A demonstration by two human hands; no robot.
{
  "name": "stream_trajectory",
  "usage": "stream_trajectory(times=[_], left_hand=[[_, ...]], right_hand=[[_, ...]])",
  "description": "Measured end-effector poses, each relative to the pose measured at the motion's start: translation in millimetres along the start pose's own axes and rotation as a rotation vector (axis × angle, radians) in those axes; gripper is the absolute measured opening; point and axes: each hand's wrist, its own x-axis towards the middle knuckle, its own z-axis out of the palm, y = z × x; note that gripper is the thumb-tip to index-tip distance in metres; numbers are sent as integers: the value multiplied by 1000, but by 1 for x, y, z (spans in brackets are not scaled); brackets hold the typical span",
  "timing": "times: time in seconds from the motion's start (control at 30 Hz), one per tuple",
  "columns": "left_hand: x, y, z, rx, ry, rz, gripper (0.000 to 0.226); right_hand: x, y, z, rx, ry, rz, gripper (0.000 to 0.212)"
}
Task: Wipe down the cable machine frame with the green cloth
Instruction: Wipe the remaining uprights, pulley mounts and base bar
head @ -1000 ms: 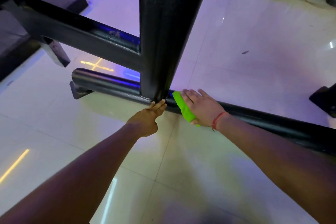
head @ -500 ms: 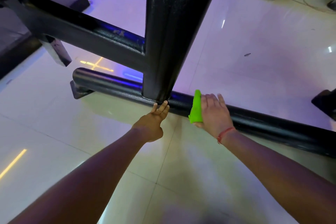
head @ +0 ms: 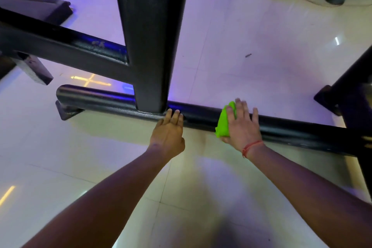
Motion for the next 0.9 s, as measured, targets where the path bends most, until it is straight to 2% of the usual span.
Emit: stream_trajectory(times=[0.13, 0.2, 0.27, 0.4, 0.57, 0.67, 0.73, 0.8, 0.9], left_hand=[[14, 31, -8, -171, -22, 82, 80], [19, 37, -10, -203, -56, 115, 79], [20, 35, -10, -205, -100, 123, 81], [16, 36, -9, -197, -130, 127, 85], [18, 69, -11, -246, -95, 11, 86], [21, 92, -13, -228, -88, 62, 86], [23, 107, -14, -208, -107, 116, 86], [23, 122, -14, -201, -124, 148, 86], [25, 139, -18, -189, -134, 179, 86]], right_hand=[[24, -37, -11, 58, -84, -265, 118], [26, -19, -11, 93, -65, -295, 109], [10, 21, -5, 139, -52, -260, 106], [-24, 95, 11, 211, -24, -110, 119], [-1, 55, 3, 224, -59, -174, 122], [7, 47, 0, 290, -105, -277, 125], [-1, 74, 4, 204, -98, -291, 129], [-19, 118, 11, 138, -103, -207, 132], [-45, 167, 18, 167, -127, -39, 138]])
